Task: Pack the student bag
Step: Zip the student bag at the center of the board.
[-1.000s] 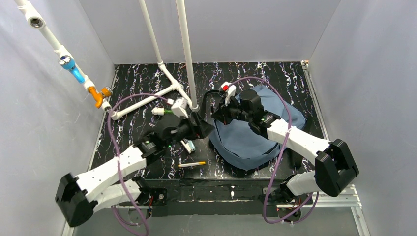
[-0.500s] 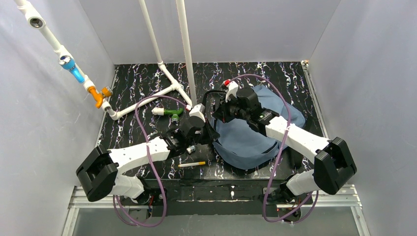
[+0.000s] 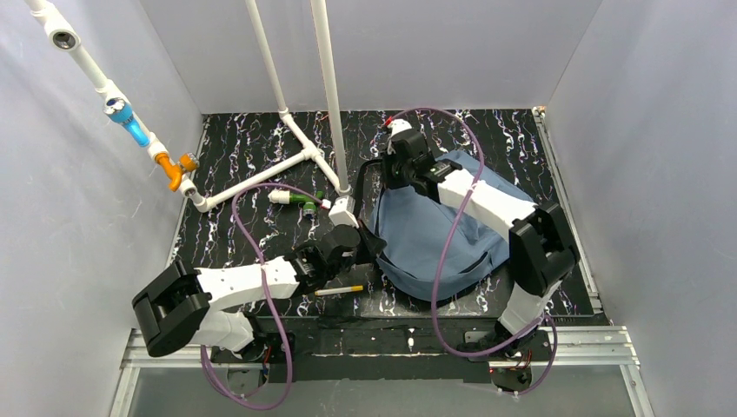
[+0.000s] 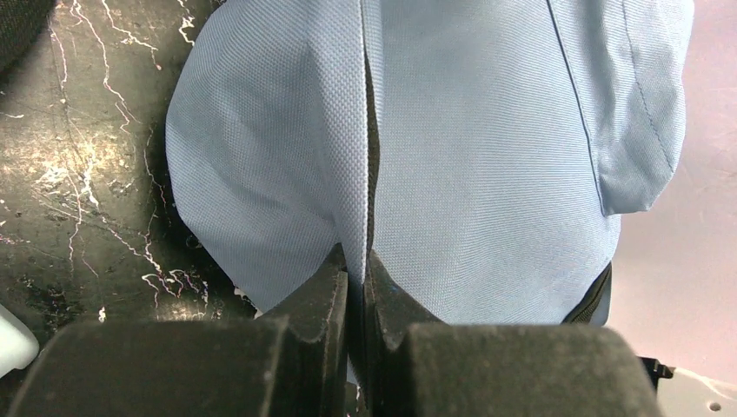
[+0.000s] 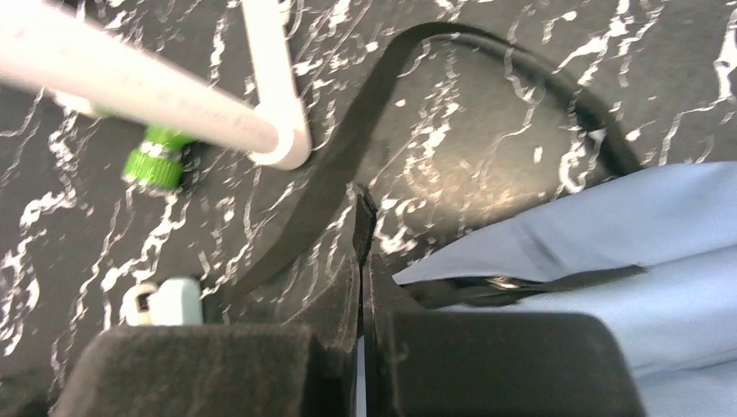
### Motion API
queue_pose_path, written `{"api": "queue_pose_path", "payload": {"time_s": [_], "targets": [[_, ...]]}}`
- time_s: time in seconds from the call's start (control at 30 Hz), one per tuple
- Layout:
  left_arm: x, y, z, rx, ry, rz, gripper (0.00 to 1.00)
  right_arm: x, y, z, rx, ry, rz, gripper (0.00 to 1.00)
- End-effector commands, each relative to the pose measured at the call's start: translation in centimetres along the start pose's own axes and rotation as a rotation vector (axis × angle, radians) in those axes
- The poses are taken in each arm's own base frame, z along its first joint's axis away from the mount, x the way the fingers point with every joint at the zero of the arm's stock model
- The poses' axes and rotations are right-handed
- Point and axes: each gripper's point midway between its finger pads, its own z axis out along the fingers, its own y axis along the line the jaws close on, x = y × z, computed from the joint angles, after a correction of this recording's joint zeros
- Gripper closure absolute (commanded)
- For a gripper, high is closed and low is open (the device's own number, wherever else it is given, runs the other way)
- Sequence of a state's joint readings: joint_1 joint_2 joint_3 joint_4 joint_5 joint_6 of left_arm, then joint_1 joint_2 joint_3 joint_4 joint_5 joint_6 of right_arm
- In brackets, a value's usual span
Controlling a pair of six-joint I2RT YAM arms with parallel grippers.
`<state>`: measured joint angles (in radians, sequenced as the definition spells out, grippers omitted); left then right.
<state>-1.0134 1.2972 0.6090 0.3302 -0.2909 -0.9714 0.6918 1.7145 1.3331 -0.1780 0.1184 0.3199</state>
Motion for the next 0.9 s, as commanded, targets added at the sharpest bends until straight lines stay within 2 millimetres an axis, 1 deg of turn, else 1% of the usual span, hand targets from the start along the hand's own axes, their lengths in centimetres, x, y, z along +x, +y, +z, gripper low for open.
{"api": "queue_pose_path", "payload": {"time_s": [0.0, 0.07, 0.13, 0.17, 0.23, 0.27, 0.3, 0.33, 0.37, 0.4, 0.43, 0.47, 0.5, 0.53, 0.57, 0.6, 0.73, 0.77, 0.8, 0.83, 0.87], "targets": [[4.9, 0.1, -2.7, 0.048, 0.174, 0.043, 1.00, -12.6, -6.9, -1.1, 0.239, -0.365, -0.006, 0.99], [5.0, 0.3, -3.0, 0.052, 0.174, 0.036, 1.00, -12.7, -8.1, -1.2, 0.295, -0.367, -0.014, 0.99], [5.1, 0.3, -3.2, 0.057, 0.175, 0.029, 1.00, -12.0, -10.4, -0.6, 0.360, -0.318, -0.015, 0.99], [5.2, 0.3, -3.3, 0.063, 0.176, 0.029, 1.00, -11.8, -11.8, -0.2, 0.395, -0.303, -0.028, 0.99], [5.2, 0.4, -3.4, 0.065, 0.174, 0.021, 1.00, -10.7, -15.4, 0.2, 0.532, -0.244, -0.042, 0.99], [5.2, 0.7, -3.5, 0.063, 0.171, 0.022, 1.00, -10.6, -16.9, -0.3, 0.596, -0.241, -0.070, 0.99], [5.1, 0.8, -3.5, 0.061, 0.159, 0.026, 1.00, -10.2, -17.8, -0.9, 0.652, -0.204, -0.123, 0.99], [4.9, 0.6, -3.4, 0.066, 0.152, 0.036, 1.00, -10.2, -17.6, -1.8, 0.643, -0.205, -0.116, 0.99], [4.9, 0.4, -3.3, 0.070, 0.156, 0.036, 1.00, -10.0, -18.2, -2.2, 0.659, -0.210, -0.135, 0.99], [5.2, 0.3, -3.4, 0.076, 0.169, 0.026, 1.00, -9.2, -21.0, -2.5, 0.690, -0.179, -0.126, 0.99], [5.4, 0.6, -3.6, 0.075, 0.174, 0.018, 1.00, -9.3, -21.5, -3.0, 0.682, -0.177, -0.105, 0.99], [5.6, 1.1, -3.9, 0.069, 0.175, -0.003, 1.00, -10.3, -21.4, -4.0, 0.685, -0.222, -0.102, 0.99], [5.7, 1.5, -4.1, 0.064, 0.173, -0.013, 1.00, -11.4, -21.9, -4.9, 0.708, -0.251, -0.097, 0.99], [5.8, 1.8, -4.3, 0.061, 0.171, -0.011, 1.00, -12.2, -22.9, -5.3, 0.736, -0.253, -0.085, 0.99], [5.7, 2.1, -4.6, 0.063, 0.161, -0.016, 1.00, -13.0, -23.3, -5.0, 0.725, -0.252, -0.081, 0.99], [5.7, 2.1, -4.6, 0.064, 0.159, -0.018, 1.00, -13.0, -23.3, -4.9, 0.718, -0.238, -0.104, 0.99], [5.6, 1.7, -4.5, 0.071, 0.164, -0.011, 1.00, -14.2, -21.1, -5.4, 0.633, -0.283, -0.104, 0.99], [5.5, 1.4, -4.5, 0.078, 0.165, 0.007, 1.00, -14.4, -20.2, -5.6, 0.599, -0.287, -0.099, 0.99], [5.4, 1.1, -4.4, 0.087, 0.164, 0.022, 1.00, -14.4, -18.8, -5.5, 0.541, -0.283, -0.083, 0.99], [5.2, 0.9, -4.4, 0.093, 0.162, 0.032, 1.00, -14.3, -16.9, -5.4, 0.461, -0.280, -0.074, 0.99], [4.8, 0.4, -4.3, 0.102, 0.154, 0.044, 0.94, -13.9, -15.1, -5.4, 0.380, -0.274, -0.057, 0.99]]}}
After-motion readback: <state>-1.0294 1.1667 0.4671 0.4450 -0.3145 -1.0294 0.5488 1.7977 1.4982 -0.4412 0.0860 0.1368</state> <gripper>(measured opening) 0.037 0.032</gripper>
